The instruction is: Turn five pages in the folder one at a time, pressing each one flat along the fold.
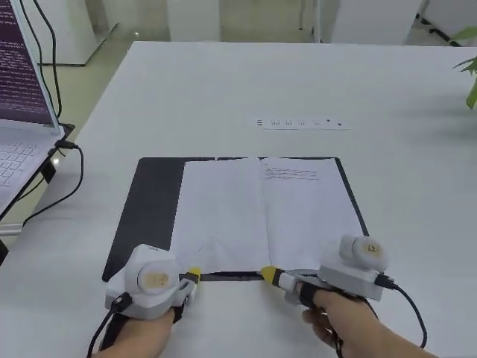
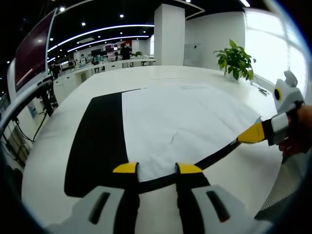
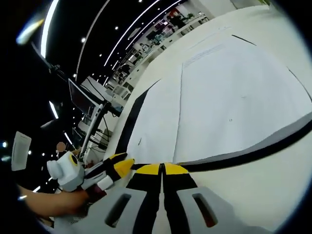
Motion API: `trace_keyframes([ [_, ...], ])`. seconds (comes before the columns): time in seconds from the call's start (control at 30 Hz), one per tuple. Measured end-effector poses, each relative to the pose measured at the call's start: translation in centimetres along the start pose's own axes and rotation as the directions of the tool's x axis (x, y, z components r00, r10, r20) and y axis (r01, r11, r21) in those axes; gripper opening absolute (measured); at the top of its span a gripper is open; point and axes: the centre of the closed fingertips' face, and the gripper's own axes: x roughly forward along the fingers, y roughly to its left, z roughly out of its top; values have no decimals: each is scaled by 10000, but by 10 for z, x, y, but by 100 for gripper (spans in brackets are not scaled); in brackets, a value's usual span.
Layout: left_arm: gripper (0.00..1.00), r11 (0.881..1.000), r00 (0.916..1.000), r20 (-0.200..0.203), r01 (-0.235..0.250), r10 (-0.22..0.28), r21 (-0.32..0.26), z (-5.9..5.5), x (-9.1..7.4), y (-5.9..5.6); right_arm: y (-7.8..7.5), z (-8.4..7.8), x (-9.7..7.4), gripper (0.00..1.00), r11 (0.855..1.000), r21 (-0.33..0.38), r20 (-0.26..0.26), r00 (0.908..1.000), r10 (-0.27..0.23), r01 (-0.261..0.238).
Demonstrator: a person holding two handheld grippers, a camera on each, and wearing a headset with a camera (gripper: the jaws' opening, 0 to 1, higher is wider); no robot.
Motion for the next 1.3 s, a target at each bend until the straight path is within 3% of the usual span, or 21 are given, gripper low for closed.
trace_keyframes([
  [0.13, 28, 10000, 10000, -50, 4, -4, 31, -1, 0, 0, 16, -2, -8, 0, 9971, 716, 190, 9995, 240, -253],
  [0.2, 28, 10000, 9999, -107, -4, 4, 2, -1, 0, 0, 31, 7, -13, 0, 9869, 1409, 833, 9943, 669, -782],
  [0.27, 28, 10000, 9997, -257, -10, 10, 4, 0, 2, 1, 41, 12, -21, 0, 9809, 1618, 1016, 9905, 924, -1081],
  [0.37, 28, 10000, 9986, -519, -28, 28, -14, 1, 3, 0, 47, 23, -32, 0, 9885, 1188, 1001, 9916, 821, -938],
  [0.47, 27, 9999, 9976, -693, -85, 81, -60, 1, 4, 1, 52, 44, -47, 0, 9850, 1313, 1759, 9805, 880, -1119],
  [0.53, 26, 9998, 9969, -783, -93, 81, -147, 2, 4, 3, 52, 48, -57, 0, 9838, 1454, 1793, 9807, 782, -1051],
  [0.63, 27, 9972, 9938, -1096, 114, -195, -740, 3, 4, 2, 52, 55, -70, 0, 9871, 1345, 2027, 9775, 584, -868],
  [0.77, 27, 9825, 9783, -1939, 373, -731, -1824, 3, 1, -3, 45, 62, -86, 0, 9955, 905, 2219, 9750, 65, -272],
  [0.83, 25, 9777, 9826, -1650, 509, -855, -2036, 12, -2, -6, 42, 68, -92, 0, 9978, 658, 2450, 9695, -73, -91],
  [0.87, 26, 9797, 9899, -1107, 665, -886, -1894, 23, -5, -9, 39, 70, -95, 0, 9990, 429, 2470, 9688, -218, 116],
  [0.93, 27, 9750, 9895, -958, 870, -1084, -2046, 30, -13, -15, 32, 71, -99, 0, 9985, 93, 2451, 9680, -544, 538],
  [1.03, 29, 9688, 9870, -905, 1102, -1330, -2219, 38, -25, -24, 28, 75, -104, 0, 9981, -8, 2505, 9663, -594, 615],
  [1.13, 31, 9839, 9921, -223, 1191, -1231, -1335, 57, -36, -26, 26, 80, -111, 0, 9963, -198, 2674, 9606, -758, 841],
  [1.23, 36, 9830, 9934, 88, 1144, -1144, -1432, 69, -50, -29, 16, 87, -118, 0, 9794, -1074, 2881, 9482, -1338, 1709],
  [1.3, 40, 9819, 9935, 122, 1140, -1134, -1513, 73, -57, -30, 13, 90, -120, 0, 9729, -1259, 2934, 9441, -1501, 1938],
])
